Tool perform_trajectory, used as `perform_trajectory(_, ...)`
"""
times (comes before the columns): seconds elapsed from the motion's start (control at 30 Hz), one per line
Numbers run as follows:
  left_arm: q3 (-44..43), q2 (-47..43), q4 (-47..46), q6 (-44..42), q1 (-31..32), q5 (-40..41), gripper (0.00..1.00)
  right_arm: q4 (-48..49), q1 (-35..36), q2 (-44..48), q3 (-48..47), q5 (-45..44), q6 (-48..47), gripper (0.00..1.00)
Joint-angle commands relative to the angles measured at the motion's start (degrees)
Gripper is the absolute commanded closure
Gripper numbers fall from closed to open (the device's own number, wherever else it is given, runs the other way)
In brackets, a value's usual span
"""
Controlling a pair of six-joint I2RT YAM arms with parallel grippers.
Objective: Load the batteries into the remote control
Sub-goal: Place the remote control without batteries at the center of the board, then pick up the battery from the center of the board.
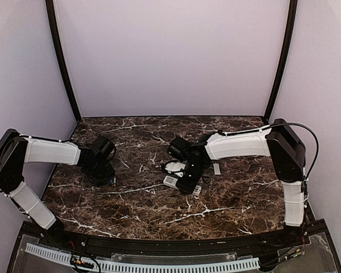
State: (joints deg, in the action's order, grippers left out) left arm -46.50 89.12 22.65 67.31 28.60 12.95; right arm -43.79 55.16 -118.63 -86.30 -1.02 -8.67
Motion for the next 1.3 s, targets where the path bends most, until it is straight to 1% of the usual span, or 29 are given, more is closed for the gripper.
perform_trajectory(0.0, 0.7, -0.32, 1.09, 1.63, -0.39, -3.16, 0.57, 0.77, 0.49, 0.45, 0.93, 0.8, 0.26, 0.48)
perform_trajectory(0.13, 0.68, 0.1, 1.09, 2.03, -0.39, -3.31, 0.58, 1.24, 0.56, 0.69, 1.22, 0.6, -0.18, 0.48)
perform_trajectory(0.2, 0.27, 0.95, 1.38, 1.81, -0.39, -3.66, 0.63, 1.42, 0.57, 0.81, 1.2, 0.61, -0.41, 0.48)
perform_trajectory(0.23, 0.05, 1.55, 1.53, 1.76, -0.39, -3.73, 0.7, 1.47, 0.57, 0.9, 1.22, 0.65, -0.51, 0.48)
perform_trajectory(0.3, -0.35, 2.27, 2.14, 2.06, -0.39, -4.02, 0.77, 1.44, 0.56, 1.04, 1.18, 0.4, -0.68, 0.48)
perform_trajectory(0.67, -0.53, 4.43, 2.74, 2.87, -0.43, -5.39, 0.78, 1.93, 0.53, 2.16, 1.97, -0.42, -1.09, 0.48)
perform_trajectory(0.9, 0.32, 4.0, 3.19, 4.02, -0.91, -5.21, 0.87, 1.95, 0.48, 2.73, 2.26, -0.65, -1.35, 0.48)
perform_trajectory(1.07, 2.52, 1.42, 1.25, 4.54, -0.91, -4.77, 0.95, 2.13, 0.39, 3.22, 2.25, -0.86, -1.44, 0.48)
perform_trajectory(1.17, 3.48, 0.05, 1.39, 5.58, -0.91, -3.88, 0.97, 2.04, 0.38, 3.26, 1.87, -1.15, -1.53, 0.48)
perform_trajectory(1.27, 5.94, -4.19, 1.04, 8.37, -0.91, -0.99, 0.99, 1.91, 0.39, 3.69, 1.68, -0.69, -1.62, 0.48)
